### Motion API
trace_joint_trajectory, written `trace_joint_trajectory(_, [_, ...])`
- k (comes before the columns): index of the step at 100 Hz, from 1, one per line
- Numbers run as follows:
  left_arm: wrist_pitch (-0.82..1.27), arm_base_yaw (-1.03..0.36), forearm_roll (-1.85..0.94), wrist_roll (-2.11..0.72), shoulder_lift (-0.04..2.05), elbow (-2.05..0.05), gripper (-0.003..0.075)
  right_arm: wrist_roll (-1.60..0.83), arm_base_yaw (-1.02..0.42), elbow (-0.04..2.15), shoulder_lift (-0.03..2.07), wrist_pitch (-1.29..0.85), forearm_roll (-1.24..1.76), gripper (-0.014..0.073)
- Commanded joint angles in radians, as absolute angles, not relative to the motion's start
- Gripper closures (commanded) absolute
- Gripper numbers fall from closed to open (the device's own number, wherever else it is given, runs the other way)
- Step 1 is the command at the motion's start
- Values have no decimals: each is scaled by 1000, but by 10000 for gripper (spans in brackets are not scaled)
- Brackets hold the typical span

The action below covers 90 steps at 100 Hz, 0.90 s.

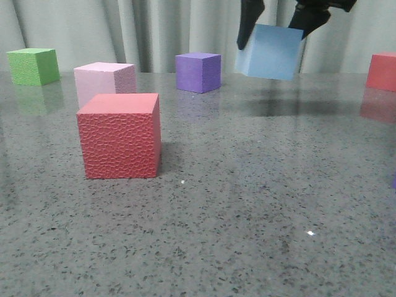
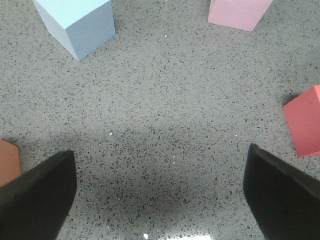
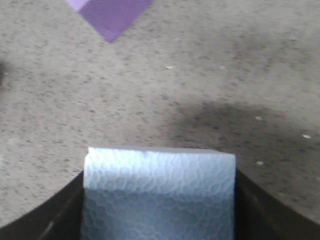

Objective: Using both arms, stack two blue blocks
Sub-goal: 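Carry the light-blue cube toward the purple cube and lower it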

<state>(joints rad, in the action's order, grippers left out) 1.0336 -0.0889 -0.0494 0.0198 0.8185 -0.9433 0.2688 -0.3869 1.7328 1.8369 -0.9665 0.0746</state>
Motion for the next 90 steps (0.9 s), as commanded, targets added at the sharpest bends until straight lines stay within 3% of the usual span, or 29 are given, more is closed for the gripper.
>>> trace_joint_trajectory(1, [985,-93,-57,20,817,-978,80,306,-415,1792,1813,-923,81,273])
trace_joint_trajectory(33, [985,-93,-57,20,817,-978,80,461,-511,1810,1885,-887,13,273])
trace_joint_trajectory(90, [990,-93,-57,20,817,-978,80,551,-519,1812,1905,-861,-32,274])
